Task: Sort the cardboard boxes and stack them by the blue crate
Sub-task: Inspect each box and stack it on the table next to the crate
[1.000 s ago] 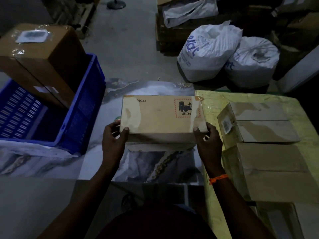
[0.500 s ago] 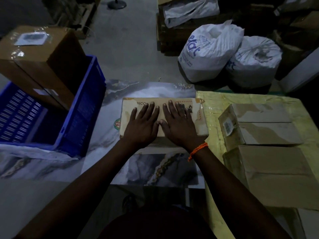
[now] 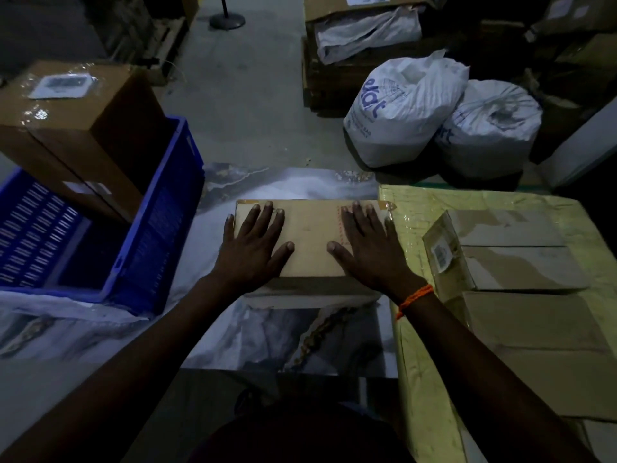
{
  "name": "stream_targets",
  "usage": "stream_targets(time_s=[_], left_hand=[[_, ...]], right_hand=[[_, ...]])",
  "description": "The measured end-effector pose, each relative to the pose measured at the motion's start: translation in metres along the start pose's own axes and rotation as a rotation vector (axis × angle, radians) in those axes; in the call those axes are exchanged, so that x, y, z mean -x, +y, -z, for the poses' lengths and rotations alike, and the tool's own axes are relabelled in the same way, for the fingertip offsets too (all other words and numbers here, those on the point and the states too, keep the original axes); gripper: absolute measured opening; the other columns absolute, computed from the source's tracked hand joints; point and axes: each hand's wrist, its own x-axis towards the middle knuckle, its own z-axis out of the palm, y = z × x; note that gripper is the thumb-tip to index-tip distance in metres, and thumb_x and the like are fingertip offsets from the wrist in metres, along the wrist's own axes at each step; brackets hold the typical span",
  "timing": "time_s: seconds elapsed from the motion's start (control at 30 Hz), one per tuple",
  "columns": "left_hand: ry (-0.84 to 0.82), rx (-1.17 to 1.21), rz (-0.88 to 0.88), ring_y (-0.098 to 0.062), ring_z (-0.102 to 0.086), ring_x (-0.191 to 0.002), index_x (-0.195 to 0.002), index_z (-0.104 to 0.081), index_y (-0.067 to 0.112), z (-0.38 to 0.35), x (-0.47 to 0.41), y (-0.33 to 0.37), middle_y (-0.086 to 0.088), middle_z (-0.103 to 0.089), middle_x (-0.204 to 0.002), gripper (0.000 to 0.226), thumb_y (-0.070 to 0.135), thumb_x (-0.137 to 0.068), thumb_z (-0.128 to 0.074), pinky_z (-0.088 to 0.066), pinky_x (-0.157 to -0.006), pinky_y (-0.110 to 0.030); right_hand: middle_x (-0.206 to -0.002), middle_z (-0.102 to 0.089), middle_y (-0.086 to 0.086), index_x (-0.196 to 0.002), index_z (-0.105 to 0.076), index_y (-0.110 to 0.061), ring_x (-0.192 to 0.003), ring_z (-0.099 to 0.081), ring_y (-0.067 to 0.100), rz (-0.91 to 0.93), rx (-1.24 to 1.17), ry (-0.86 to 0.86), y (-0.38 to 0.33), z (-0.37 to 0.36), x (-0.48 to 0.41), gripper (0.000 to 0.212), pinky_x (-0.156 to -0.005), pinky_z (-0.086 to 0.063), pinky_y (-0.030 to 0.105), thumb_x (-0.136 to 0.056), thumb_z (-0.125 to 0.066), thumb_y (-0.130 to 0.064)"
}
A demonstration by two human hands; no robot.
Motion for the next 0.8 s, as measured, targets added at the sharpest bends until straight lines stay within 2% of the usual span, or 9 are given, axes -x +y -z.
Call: stream_targets(time_s=[0.1, 0.4, 0.5, 0.57, 0.63, 0.67, 0.7, 0.73, 0.8], left_hand=[[0.023, 0.004, -0.011, -0.021, 0.007, -0.158, -0.164, -0.003, 0.024, -0.002, 0.002, -0.001, -0.002, 0.007, -0.171, 0.086, 0.071, -0.092, 0.003, -0.001, -0.124, -0.06], [0.052, 0.0, -0.028, -0.021, 0.007, -0.157, -0.164, -0.002, 0.019, -0.01, -0.002, -0.005, -0.003, 0.007, -0.171, 0.082, 0.068, -0.097, -0.002, -0.002, -0.124, -0.06], [0.115, 0.128, 0.031, -0.023, 0.008, -0.157, -0.163, -0.004, 0.014, -0.005, 0.002, -0.001, -0.006, 0.008, -0.17, 0.089, 0.072, -0.097, -0.015, -0.001, -0.126, -0.051], [0.141, 0.335, 0.183, -0.026, 0.0, -0.157, -0.163, -0.007, 0.012, -0.011, -0.004, -0.008, -0.011, 0.004, -0.171, 0.099, 0.075, -0.093, -0.037, -0.008, -0.125, -0.044], [0.161, 0.621, 0.422, -0.032, -0.032, -0.148, -0.158, -0.026, 0.013, -0.007, -0.01, -0.017, -0.016, -0.027, -0.164, 0.107, 0.081, -0.08, -0.054, -0.034, -0.118, -0.046], [0.167, 0.737, 0.492, -0.03, -0.05, -0.135, -0.148, -0.042, 0.015, -0.005, -0.012, -0.021, -0.013, -0.048, -0.152, 0.101, 0.082, -0.075, -0.059, -0.046, -0.105, -0.042], [0.149, 0.804, 0.507, -0.025, -0.061, -0.12, -0.135, -0.055, 0.018, 0.0, -0.013, -0.022, -0.007, -0.062, -0.135, 0.083, 0.076, -0.076, -0.064, -0.05, -0.091, -0.034], [0.13, 0.847, 0.488, -0.021, -0.065, -0.109, -0.124, -0.062, 0.021, 0.005, -0.015, -0.022, -0.003, -0.069, -0.123, 0.061, 0.064, -0.082, -0.07, -0.049, -0.082, -0.029], [0.138, 0.939, 0.454, -0.018, -0.066, -0.105, -0.12, -0.065, 0.022, 0.011, -0.021, -0.025, 0.0, -0.071, -0.119, 0.042, 0.043, -0.086, -0.077, -0.051, -0.084, -0.031]], right_hand=[[-0.173, 0.01, 0.003, -0.165, 0.002, -0.025, -0.16, 0.009, 0.023, 0.003, 0.026, 0.014, 0.01, -0.001, 0.002, 0.092, -0.124, 0.013, 0.044, -0.09, 0.0, -0.078], [-0.173, 0.015, 0.003, -0.165, 0.007, -0.027, -0.159, 0.015, 0.02, 0.002, 0.002, 0.012, 0.008, -0.003, 0.0, 0.09, -0.123, 0.016, 0.043, -0.091, -0.002, -0.077], [-0.173, 0.013, 0.004, -0.165, 0.004, -0.024, -0.159, 0.014, 0.021, -0.044, -0.036, 0.053, 0.005, 0.002, 0.004, 0.091, -0.123, 0.014, 0.043, -0.095, -0.016, -0.079], [-0.173, 0.01, 0.005, -0.165, 0.002, -0.023, -0.159, 0.006, 0.025, -0.242, -0.17, 0.075, 0.006, 0.005, 0.001, 0.098, -0.125, 0.003, 0.048, -0.095, -0.035, -0.079], [-0.168, -0.022, 0.017, -0.163, -0.015, -0.016, -0.153, -0.026, 0.035, -0.503, -0.494, 0.069, 0.014, 0.011, -0.008, 0.104, -0.121, -0.029, 0.054, -0.088, -0.053, -0.077], [-0.152, -0.047, 0.018, -0.155, -0.032, -0.012, -0.14, -0.047, 0.037, -0.577, -0.688, 0.072, 0.021, 0.012, -0.015, 0.098, -0.108, -0.047, 0.049, -0.085, -0.06, -0.074], [-0.13, -0.065, 0.011, -0.141, -0.05, -0.011, -0.123, -0.062, 0.034, -0.607, -0.832, 0.075, 0.026, 0.015, -0.019, 0.085, -0.09, -0.055, 0.04, -0.083, -0.064, -0.071], [-0.114, -0.072, 0.003, -0.126, -0.061, -0.014, -0.111, -0.069, 0.029, -0.61, -0.897, 0.081, 0.029, 0.017, -0.022, 0.069, -0.077, -0.053, 0.032, -0.083, -0.066, -0.068], [-0.102, -0.074, -0.001, -0.111, -0.07, -0.018, -0.101, -0.07, 0.024, -0.586, -0.929, 0.122, 0.032, 0.023, -0.026, 0.054, -0.072, -0.047, 0.03, -0.085, -0.065, -0.065]])
